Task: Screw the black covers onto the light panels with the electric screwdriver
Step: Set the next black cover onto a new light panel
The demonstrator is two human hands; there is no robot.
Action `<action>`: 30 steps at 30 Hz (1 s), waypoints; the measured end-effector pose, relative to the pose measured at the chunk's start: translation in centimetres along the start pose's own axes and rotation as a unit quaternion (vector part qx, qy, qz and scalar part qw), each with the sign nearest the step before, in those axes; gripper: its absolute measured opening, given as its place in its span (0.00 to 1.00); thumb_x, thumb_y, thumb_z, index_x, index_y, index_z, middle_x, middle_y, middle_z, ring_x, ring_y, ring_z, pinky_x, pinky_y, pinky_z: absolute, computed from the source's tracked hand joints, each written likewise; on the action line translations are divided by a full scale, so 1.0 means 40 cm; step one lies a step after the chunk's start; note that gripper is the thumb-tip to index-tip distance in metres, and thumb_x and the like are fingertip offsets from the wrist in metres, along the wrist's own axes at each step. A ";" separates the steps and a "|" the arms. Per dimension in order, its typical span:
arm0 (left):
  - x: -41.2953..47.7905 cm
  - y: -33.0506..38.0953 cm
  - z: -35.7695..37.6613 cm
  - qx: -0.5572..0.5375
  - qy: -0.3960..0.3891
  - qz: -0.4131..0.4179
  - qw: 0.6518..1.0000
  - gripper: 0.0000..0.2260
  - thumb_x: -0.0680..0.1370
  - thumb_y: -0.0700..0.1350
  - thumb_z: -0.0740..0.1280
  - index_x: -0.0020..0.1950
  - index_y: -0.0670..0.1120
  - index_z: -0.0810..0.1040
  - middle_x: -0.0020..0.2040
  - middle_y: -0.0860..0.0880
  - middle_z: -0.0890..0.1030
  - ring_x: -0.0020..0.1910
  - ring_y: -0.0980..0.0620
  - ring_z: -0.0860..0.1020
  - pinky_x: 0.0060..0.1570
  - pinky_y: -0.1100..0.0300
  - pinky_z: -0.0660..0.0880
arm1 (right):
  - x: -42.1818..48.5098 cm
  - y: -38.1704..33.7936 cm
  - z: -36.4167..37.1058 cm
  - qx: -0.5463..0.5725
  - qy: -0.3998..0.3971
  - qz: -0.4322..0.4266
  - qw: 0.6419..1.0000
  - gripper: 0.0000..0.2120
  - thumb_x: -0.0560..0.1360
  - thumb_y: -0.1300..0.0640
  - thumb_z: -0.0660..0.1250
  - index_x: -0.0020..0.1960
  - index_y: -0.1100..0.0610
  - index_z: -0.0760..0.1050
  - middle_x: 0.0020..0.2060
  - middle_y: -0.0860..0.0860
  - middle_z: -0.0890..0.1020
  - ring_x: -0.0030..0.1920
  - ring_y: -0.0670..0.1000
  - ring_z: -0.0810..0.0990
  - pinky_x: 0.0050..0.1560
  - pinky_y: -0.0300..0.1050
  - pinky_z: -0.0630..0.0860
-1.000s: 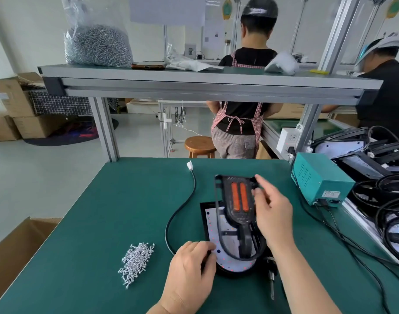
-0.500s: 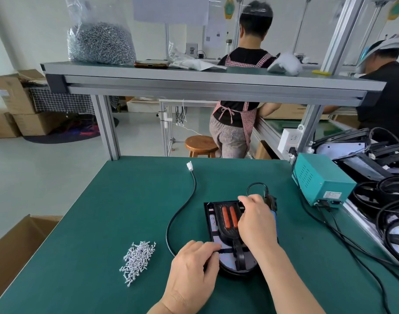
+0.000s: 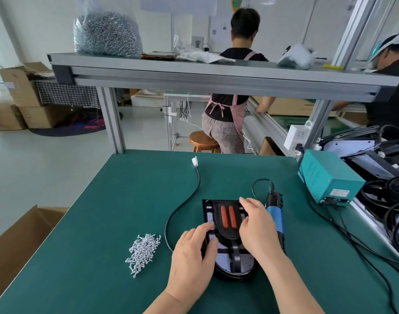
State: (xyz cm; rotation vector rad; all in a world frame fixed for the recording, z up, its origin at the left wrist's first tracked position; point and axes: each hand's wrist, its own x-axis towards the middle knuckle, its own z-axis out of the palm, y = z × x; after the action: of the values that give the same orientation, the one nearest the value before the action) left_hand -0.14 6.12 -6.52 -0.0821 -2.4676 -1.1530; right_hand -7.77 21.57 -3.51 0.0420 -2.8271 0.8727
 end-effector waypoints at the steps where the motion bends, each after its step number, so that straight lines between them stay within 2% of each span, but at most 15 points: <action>1: 0.001 0.001 -0.002 -0.003 0.001 -0.003 1.000 0.15 0.80 0.48 0.66 0.67 0.57 0.76 0.49 0.65 0.76 0.51 0.62 0.72 0.53 0.70 0.67 | -0.009 0.004 -0.001 -0.001 -0.006 -0.002 1.000 0.28 0.79 0.71 0.57 0.78 0.58 0.67 0.76 0.52 0.69 0.74 0.53 0.69 0.73 0.44 0.66; 5: 0.001 0.004 -0.007 -0.020 0.040 -0.020 0.999 0.14 0.81 0.49 0.65 0.66 0.55 0.75 0.40 0.61 0.73 0.46 0.59 0.71 0.52 0.61 0.69 | -0.058 0.012 -0.004 -0.016 -0.018 -0.005 1.000 0.27 0.81 0.69 0.57 0.79 0.58 0.66 0.77 0.54 0.68 0.76 0.56 0.66 0.74 0.48 0.64; 7: 0.003 -0.001 -0.005 -0.040 0.069 -0.060 0.995 0.12 0.81 0.48 0.65 0.65 0.52 0.74 0.38 0.58 0.73 0.46 0.58 0.72 0.53 0.57 0.69 | -0.090 0.008 -0.003 -0.005 0.018 -0.023 1.000 0.22 0.82 0.65 0.60 0.77 0.59 0.69 0.76 0.56 0.70 0.76 0.57 0.66 0.76 0.49 0.62; 10: 0.007 -0.007 -0.012 -0.066 0.109 -0.092 0.988 0.07 0.80 0.44 0.66 0.57 0.52 0.75 0.40 0.57 0.75 0.48 0.58 0.73 0.57 0.53 0.69 | -0.150 -0.003 0.004 0.038 0.077 -0.107 0.991 0.19 0.83 0.56 0.65 0.72 0.59 0.76 0.72 0.54 0.75 0.76 0.56 0.68 0.76 0.56 0.63; 12: 0.016 -0.009 -0.031 -0.040 0.126 -0.081 0.988 0.06 0.79 0.41 0.68 0.51 0.52 0.76 0.41 0.59 0.76 0.47 0.59 0.73 0.55 0.52 0.70 | -0.181 -0.004 0.014 0.033 0.067 -0.177 0.981 0.21 0.81 0.48 0.65 0.69 0.56 0.79 0.71 0.51 0.77 0.76 0.53 0.69 0.75 0.57 0.64; 14: 0.039 -0.024 -0.065 -0.001 0.127 -0.080 0.989 0.05 0.77 0.39 0.69 0.45 0.49 0.79 0.41 0.59 0.77 0.46 0.55 0.74 0.53 0.52 0.71 | -0.192 -0.004 0.023 0.019 0.045 -0.214 0.976 0.22 0.80 0.44 0.63 0.68 0.53 0.80 0.71 0.49 0.77 0.76 0.52 0.69 0.74 0.59 0.65; 17: 0.100 -0.065 -0.153 0.052 0.054 -0.144 0.987 0.06 0.75 0.40 0.69 0.41 0.50 0.81 0.40 0.57 0.80 0.47 0.49 0.77 0.53 0.51 0.74 | -0.189 -0.001 0.027 0.032 0.030 -0.213 0.976 0.20 0.79 0.45 0.65 0.67 0.52 0.81 0.71 0.48 0.76 0.76 0.52 0.68 0.73 0.60 0.68; 21: 0.165 -0.123 -0.271 0.091 -0.072 -0.234 0.965 0.08 0.74 0.41 0.70 0.38 0.53 0.82 0.37 0.56 0.82 0.40 0.51 0.79 0.45 0.58 0.77 | -0.185 0.003 0.029 0.031 0.017 -0.204 0.978 0.24 0.80 0.40 0.59 0.68 0.49 0.80 0.72 0.45 0.75 0.78 0.47 0.64 0.76 0.52 0.62; 23: 0.178 -0.130 -0.291 0.103 -0.128 -0.235 0.958 0.08 0.73 0.40 0.70 0.38 0.53 0.83 0.38 0.56 0.82 0.39 0.52 0.80 0.44 0.59 0.77 | -0.185 0.002 0.029 0.027 0.018 -0.199 0.979 0.25 0.80 0.38 0.57 0.69 0.48 0.79 0.73 0.45 0.74 0.78 0.46 0.63 0.77 0.49 0.60; 26: 0.188 -0.126 -0.286 0.176 -0.210 -0.199 0.941 0.08 0.73 0.39 0.68 0.42 0.51 0.83 0.40 0.59 0.82 0.46 0.52 0.82 0.52 0.56 0.79 | -0.187 -0.003 0.023 0.022 0.011 -0.195 0.981 0.26 0.79 0.36 0.56 0.69 0.47 0.79 0.73 0.43 0.73 0.79 0.45 0.62 0.77 0.49 0.59; 30: 0.194 -0.116 -0.273 0.222 -0.262 -0.152 0.927 0.08 0.73 0.40 0.68 0.47 0.52 0.83 0.40 0.59 0.79 0.45 0.50 0.78 0.50 0.57 0.73 | -0.198 -0.008 0.010 0.023 0.010 -0.197 0.980 0.26 0.79 0.35 0.57 0.67 0.47 0.80 0.72 0.43 0.75 0.77 0.43 0.65 0.77 0.48 0.61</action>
State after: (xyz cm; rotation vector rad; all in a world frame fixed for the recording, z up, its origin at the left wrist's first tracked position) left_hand -4.53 -6.00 -0.59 0.1506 -3.2567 -0.7068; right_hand -0.01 20.87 -5.09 0.5746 -2.6398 0.8341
